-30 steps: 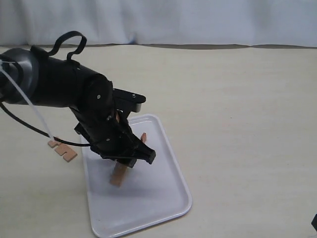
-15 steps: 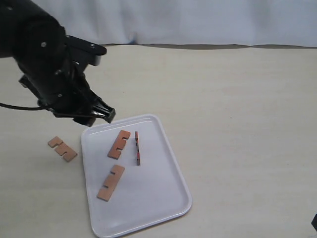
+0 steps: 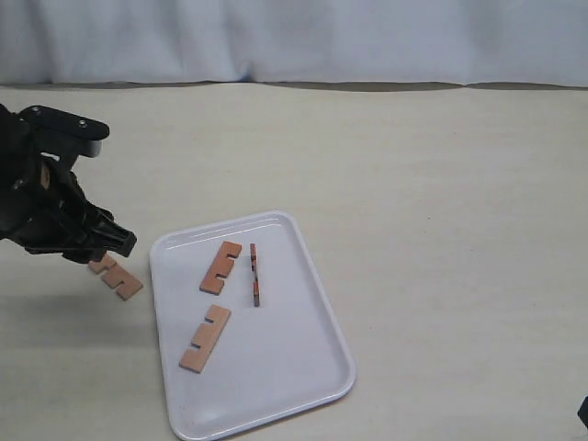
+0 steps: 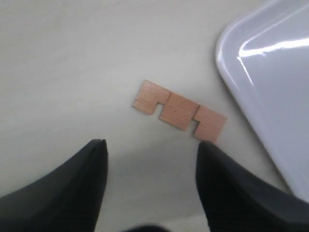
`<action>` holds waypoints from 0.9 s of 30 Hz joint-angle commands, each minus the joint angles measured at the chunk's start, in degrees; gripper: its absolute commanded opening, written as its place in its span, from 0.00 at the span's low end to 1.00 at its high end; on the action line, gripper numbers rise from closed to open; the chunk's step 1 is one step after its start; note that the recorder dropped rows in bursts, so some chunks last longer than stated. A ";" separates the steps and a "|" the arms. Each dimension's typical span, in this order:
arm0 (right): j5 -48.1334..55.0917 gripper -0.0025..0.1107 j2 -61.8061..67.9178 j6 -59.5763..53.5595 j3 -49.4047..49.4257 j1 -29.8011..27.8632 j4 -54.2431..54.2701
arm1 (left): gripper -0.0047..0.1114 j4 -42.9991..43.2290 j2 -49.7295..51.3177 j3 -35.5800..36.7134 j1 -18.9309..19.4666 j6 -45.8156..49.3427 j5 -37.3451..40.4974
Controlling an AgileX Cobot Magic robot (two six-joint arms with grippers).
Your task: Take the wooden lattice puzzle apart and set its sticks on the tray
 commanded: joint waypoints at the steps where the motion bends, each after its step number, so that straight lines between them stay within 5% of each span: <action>1: -0.09 0.06 -0.22 0.21 0.18 0.23 0.16 | 0.63 -3.48 -0.08 0.21 0.02 5.69 -0.95; 6: -0.09 0.06 -0.22 0.21 0.18 0.23 0.16 | 0.82 -4.26 2.27 -0.01 0.02 9.43 0.06; 12: -0.09 0.06 -0.22 0.21 0.18 0.23 0.16 | 0.82 -5.85 10.56 -5.08 0.02 14.87 0.86; 27: -0.09 0.06 -0.22 0.21 0.18 0.23 0.16 | 0.82 -5.71 16.40 -5.08 0.14 18.23 -5.15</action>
